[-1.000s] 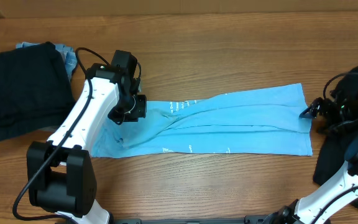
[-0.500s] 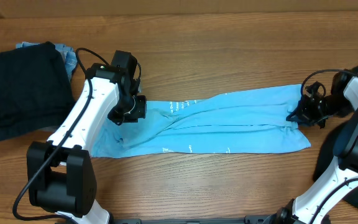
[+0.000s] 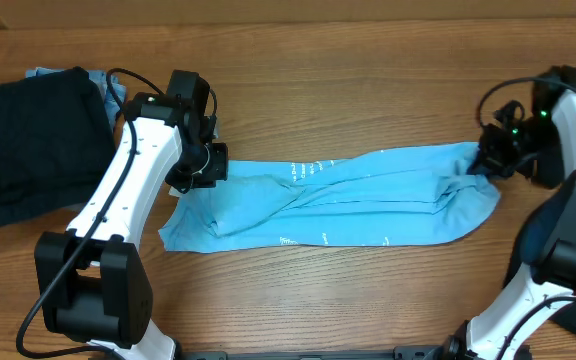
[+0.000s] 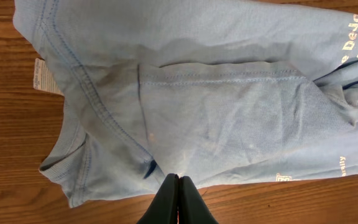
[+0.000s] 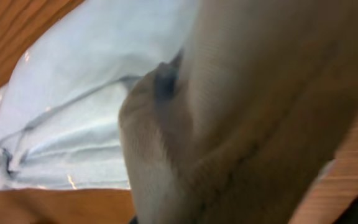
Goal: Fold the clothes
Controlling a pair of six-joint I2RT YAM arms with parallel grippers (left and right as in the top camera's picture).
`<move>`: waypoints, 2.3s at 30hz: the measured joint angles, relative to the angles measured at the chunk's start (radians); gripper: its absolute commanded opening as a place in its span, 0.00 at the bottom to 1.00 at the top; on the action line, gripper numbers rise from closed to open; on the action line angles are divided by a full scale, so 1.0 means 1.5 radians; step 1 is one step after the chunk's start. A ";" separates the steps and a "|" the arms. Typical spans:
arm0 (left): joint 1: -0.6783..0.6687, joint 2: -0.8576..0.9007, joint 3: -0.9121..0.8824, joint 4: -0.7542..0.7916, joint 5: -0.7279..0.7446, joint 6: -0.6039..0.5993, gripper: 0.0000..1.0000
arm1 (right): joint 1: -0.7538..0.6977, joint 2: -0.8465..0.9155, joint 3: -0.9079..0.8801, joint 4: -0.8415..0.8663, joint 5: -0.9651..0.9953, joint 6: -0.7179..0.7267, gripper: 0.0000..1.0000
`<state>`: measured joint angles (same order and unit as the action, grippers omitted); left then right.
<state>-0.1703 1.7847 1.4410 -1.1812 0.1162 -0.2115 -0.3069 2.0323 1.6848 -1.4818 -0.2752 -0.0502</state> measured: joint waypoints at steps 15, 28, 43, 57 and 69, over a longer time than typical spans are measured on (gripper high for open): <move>0.000 0.000 0.000 0.000 0.000 0.001 0.04 | 0.452 -0.007 0.000 -0.007 0.055 0.167 0.04; 0.000 0.000 0.000 -0.012 0.000 0.003 0.04 | 0.514 -0.007 0.000 0.013 0.148 0.206 0.37; 0.000 0.000 0.000 -0.018 0.000 0.003 0.04 | 0.475 -0.017 -0.197 0.134 0.127 0.184 0.31; 0.000 0.000 0.000 -0.023 0.000 0.003 0.04 | 0.574 -0.017 -0.192 0.132 -0.040 -0.042 0.38; 0.000 0.000 0.000 -0.035 0.000 0.004 0.04 | 0.554 -0.054 -0.084 0.208 0.160 0.112 0.57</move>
<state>-0.1703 1.7847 1.4410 -1.2339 0.1162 -0.2050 0.5236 1.9511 1.5581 -1.1702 -0.0349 0.1173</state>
